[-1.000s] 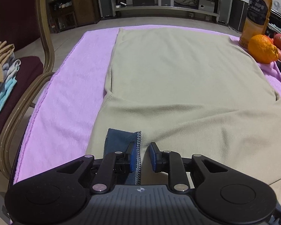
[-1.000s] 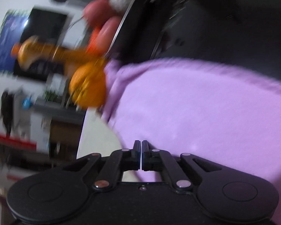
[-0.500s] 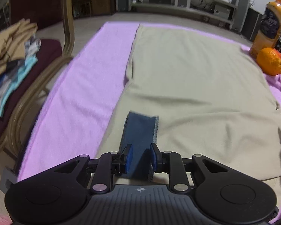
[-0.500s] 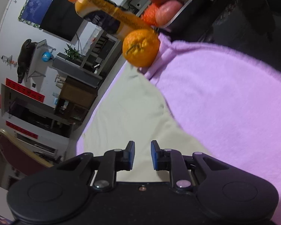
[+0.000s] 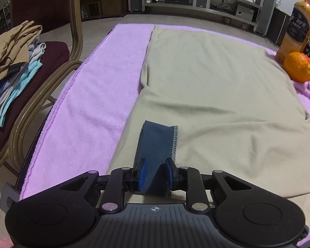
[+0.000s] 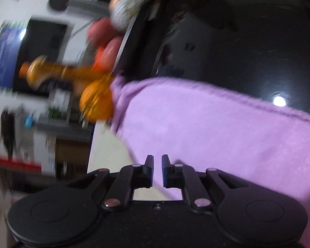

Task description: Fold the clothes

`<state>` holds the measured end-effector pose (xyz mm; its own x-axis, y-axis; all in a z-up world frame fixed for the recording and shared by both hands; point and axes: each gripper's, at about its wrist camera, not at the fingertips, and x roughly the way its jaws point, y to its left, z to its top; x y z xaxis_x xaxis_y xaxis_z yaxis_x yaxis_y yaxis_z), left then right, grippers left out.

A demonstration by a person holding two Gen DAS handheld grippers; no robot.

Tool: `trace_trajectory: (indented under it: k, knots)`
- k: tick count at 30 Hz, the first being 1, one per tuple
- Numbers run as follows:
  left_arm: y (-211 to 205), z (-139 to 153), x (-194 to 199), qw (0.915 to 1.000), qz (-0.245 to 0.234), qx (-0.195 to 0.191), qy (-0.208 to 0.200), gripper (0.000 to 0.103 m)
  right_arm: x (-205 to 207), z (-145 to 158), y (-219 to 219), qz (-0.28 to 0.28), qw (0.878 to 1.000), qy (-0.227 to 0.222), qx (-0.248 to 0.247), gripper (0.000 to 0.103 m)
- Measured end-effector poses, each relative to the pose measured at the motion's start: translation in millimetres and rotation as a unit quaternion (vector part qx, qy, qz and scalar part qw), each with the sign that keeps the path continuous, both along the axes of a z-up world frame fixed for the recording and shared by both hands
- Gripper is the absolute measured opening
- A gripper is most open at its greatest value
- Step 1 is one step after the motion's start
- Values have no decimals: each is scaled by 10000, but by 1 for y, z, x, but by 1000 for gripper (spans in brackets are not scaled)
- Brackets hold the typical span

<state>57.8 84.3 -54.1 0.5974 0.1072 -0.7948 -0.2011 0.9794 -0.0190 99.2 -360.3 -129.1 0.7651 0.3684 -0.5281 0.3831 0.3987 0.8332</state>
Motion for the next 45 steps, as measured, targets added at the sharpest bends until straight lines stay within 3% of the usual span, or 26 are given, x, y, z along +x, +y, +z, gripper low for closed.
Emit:
trace_trajectory:
  k: [3, 6, 8, 13, 14, 17, 20, 23, 25, 26, 27, 29, 31, 35, 39, 42, 45]
  knots:
    - [-4, 2, -4, 9999, -109, 49, -45, 22, -5, 4, 24, 619, 9981, -45, -4, 14]
    - [-1, -9, 1, 9995, -25, 193, 242, 28, -17, -8, 38, 768, 9966, 248, 166, 10]
    - [2, -11, 2, 9993, -20, 266, 257, 29, -29, -12, 31, 555, 9978, 368, 37, 0]
    - [7, -9, -4, 9994, -75, 277, 189, 30, -63, -3, -14, -646, 9945, 755, -334, 0]
    - [9, -7, -7, 9995, -24, 280, 172, 29, -68, 0, -18, -710, 9938, 781, -347, 6]
    - [16, 6, -22, 9999, 54, 100, -21, 23, -74, 14, -11, -322, 9979, 457, -341, 11]
    - [19, 11, -33, 9995, -72, -235, -189, 23, -67, 18, 12, 443, 9986, 187, -199, 15]
    - [14, -4, -26, 9997, -115, -137, 184, 24, -56, 14, 35, 969, 9945, 281, -265, 15]
    - [13, -12, -24, 9994, -99, 79, 321, 29, -58, 12, 31, 762, 9940, 507, -598, 15]
    - [11, -12, -24, 9992, -121, 147, 352, 29, -61, 10, 24, 553, 9944, 618, -657, 2]
    - [11, -12, -25, 9992, -123, 166, 354, 29, -66, 9, 15, 303, 9948, 697, -671, 1]
    - [14, -11, -27, 9993, -52, 134, 352, 29, -75, 10, -3, -228, 9940, 809, -701, 7]
    - [20, -3, -34, 9996, 119, 49, 243, 26, -81, 14, -9, -317, 9928, 807, -832, 9]
    - [39, 15, -59, 9977, 475, -477, -125, 26, -87, 23, -1, 17, 9970, 438, -643, 16]
    - [43, 12, -68, 9961, 531, -709, 1, 14, -69, 30, 25, 653, 9956, 197, -640, 21]
    - [33, 4, -63, 9974, 381, -591, 153, 15, -63, 42, 55, 1286, 9852, -4, -1135, 20]
    - [19, -4, -54, 9990, 179, -347, 239, 16, -57, 52, 91, 1971, 9635, -201, -1799, 20]
